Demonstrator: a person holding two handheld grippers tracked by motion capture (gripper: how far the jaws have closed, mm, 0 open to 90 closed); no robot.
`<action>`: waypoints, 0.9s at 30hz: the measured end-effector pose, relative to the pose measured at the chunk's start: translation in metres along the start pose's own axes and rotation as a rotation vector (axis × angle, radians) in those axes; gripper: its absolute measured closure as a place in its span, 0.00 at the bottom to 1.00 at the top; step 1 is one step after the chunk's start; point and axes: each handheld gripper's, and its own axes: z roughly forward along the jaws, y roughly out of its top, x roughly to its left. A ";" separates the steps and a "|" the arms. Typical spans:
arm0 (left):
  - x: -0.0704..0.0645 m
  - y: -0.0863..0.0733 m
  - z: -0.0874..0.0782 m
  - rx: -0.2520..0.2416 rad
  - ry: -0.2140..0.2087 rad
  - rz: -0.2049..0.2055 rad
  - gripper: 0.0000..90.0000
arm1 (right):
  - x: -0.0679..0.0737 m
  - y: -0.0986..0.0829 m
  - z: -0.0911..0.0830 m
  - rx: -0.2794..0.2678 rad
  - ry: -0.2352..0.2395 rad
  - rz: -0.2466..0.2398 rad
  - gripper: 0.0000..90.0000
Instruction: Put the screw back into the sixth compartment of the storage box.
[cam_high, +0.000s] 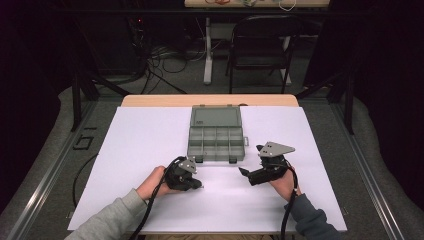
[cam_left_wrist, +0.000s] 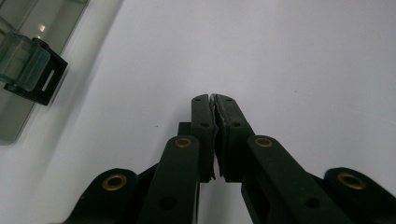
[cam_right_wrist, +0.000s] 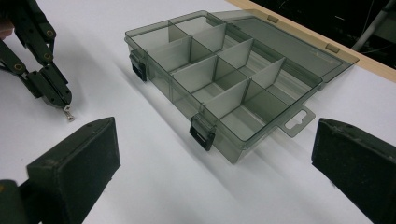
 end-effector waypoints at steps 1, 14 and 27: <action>-0.001 0.001 -0.001 -0.001 0.004 0.002 0.97 | 0.000 0.000 0.000 -0.004 -0.004 -0.001 0.00; -0.004 0.005 -0.005 -0.019 0.008 0.016 0.97 | -0.001 -0.001 -0.001 0.000 -0.006 0.002 0.00; -0.002 0.008 -0.012 -0.030 0.026 0.026 0.97 | -0.001 -0.001 -0.001 0.000 -0.010 0.002 0.00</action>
